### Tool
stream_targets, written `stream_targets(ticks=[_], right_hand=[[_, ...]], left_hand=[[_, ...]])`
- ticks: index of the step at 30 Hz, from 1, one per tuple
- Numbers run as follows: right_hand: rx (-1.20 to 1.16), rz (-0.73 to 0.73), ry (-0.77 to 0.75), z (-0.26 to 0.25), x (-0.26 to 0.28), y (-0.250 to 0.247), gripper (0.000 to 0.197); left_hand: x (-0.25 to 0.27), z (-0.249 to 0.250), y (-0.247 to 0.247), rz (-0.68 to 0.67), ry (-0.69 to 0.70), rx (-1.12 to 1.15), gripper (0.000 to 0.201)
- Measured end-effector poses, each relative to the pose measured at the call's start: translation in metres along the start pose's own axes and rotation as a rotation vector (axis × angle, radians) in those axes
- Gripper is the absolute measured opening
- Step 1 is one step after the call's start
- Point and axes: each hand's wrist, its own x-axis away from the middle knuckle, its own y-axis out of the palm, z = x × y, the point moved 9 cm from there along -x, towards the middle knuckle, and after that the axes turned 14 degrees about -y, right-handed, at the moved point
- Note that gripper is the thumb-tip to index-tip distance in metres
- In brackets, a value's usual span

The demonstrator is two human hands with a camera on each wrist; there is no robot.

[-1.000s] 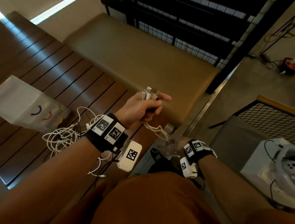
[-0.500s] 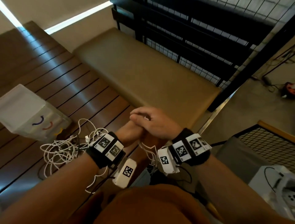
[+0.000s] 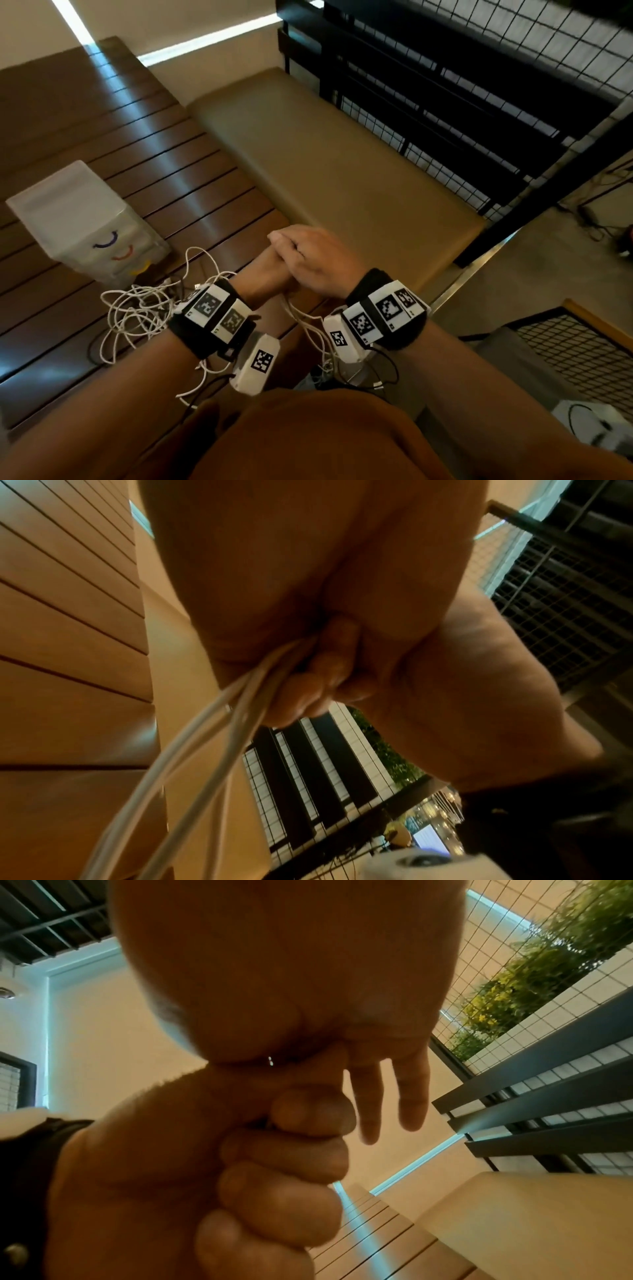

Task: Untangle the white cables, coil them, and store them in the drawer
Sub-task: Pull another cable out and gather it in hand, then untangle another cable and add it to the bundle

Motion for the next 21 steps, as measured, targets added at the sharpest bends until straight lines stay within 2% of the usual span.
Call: stream_targets(ticks=[3, 5, 6, 8, 11, 14, 18, 21], right_hand=[[-0.347, 0.068, 0.056, 0.000, -0.011, 0.009, 0.047], [-0.627, 0.123, 0.154, 0.003, -0.022, 0.021, 0.060], [-0.762, 0.111, 0.232, 0.004, -0.027, 0.034, 0.066], [-0.912, -0.015, 0.381, 0.001, -0.033, 0.068, 0.077], [-0.862, -0.243, 0.422, -0.016, -0.036, 0.107, 0.073], [-0.873, -0.414, 0.397, -0.024, -0.034, 0.142, 0.069], [-0.578, -0.589, 0.345, -0.008, -0.034, 0.168, 0.058], [-0.299, -0.875, 0.183, 0.002, -0.025, 0.191, 0.041]], left_hand=[[0.000, -0.009, -0.013, -0.026, -0.046, 0.188, 0.018], [0.001, -0.013, -0.035, 0.044, -0.067, 0.418, 0.012], [0.004, -0.018, -0.049, 0.098, -0.082, 0.549, 0.013], [0.010, -0.032, -0.076, 0.185, -0.096, 0.796, 0.028], [0.017, -0.056, -0.117, 0.279, -0.086, 0.964, 0.054], [0.034, -0.071, -0.159, 0.334, -0.004, 1.047, 0.054], [0.066, -0.114, -0.210, 0.479, 0.035, 1.121, 0.055], [0.089, -0.139, -0.232, 0.518, 0.072, 1.194, 0.056]])
